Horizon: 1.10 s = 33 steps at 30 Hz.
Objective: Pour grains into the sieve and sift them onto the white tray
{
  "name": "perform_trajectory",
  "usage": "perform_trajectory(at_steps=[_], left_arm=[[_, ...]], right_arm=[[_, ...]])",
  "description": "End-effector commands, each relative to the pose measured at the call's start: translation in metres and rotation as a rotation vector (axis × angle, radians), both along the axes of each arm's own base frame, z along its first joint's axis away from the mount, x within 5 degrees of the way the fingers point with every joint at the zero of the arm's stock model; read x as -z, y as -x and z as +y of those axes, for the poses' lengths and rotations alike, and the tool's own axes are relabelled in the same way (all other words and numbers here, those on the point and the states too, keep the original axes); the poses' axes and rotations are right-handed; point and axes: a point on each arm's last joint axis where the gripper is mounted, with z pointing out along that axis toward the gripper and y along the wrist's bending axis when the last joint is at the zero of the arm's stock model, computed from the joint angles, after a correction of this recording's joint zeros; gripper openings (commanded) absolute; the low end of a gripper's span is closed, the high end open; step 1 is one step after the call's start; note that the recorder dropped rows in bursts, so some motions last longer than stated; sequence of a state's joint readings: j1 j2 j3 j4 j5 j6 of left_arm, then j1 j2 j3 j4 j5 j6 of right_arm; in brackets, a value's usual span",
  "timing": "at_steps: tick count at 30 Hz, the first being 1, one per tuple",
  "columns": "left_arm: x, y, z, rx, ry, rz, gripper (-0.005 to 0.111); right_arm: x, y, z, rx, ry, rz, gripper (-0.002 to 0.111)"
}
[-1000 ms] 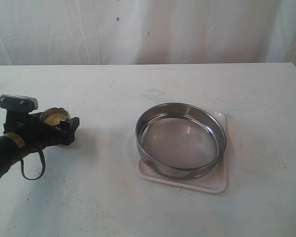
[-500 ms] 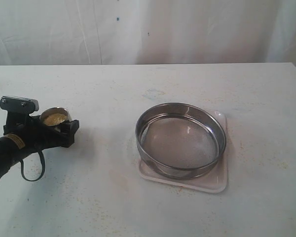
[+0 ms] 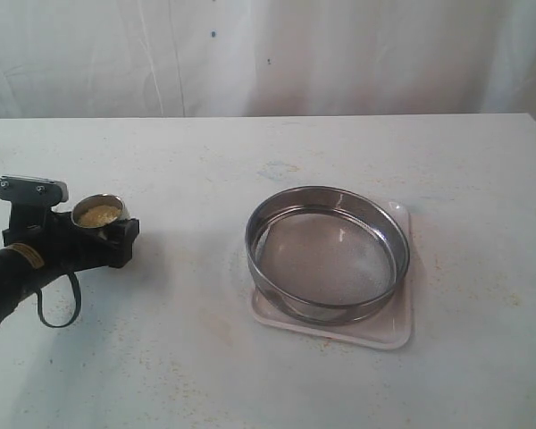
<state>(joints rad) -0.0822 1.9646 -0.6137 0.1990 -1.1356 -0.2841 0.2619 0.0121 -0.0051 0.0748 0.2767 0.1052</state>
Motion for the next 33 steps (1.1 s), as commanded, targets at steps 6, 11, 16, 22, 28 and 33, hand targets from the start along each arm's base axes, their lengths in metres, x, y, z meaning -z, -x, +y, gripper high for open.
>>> perform_trajectory(at_steps=[6,11,16,22,28,33], left_arm=[[0.011,0.001,0.000,-0.010,0.018,-0.011,0.094],[0.010,0.001,0.000,-0.007,0.014,-0.027,0.094],[0.010,0.001,0.001,-0.011,0.003,-0.029,0.094],[0.006,-0.005,0.001,-0.021,0.007,-0.051,0.094],[0.003,-0.012,0.000,-0.013,0.004,-0.061,0.094],[0.004,-0.011,0.000,-0.009,0.000,-0.046,0.087]], right_arm=[[0.001,0.000,0.000,-0.004,-0.005,-0.005,0.000],[0.001,0.000,0.000,-0.004,-0.005,-0.005,0.000],[0.001,0.000,0.000,-0.004,-0.005,-0.005,0.000],[0.001,0.000,0.000,-0.004,-0.005,-0.005,0.000],[0.001,0.000,0.000,-0.004,-0.005,-0.005,0.000],[0.001,0.000,0.000,-0.004,-0.005,-0.005,0.000]])
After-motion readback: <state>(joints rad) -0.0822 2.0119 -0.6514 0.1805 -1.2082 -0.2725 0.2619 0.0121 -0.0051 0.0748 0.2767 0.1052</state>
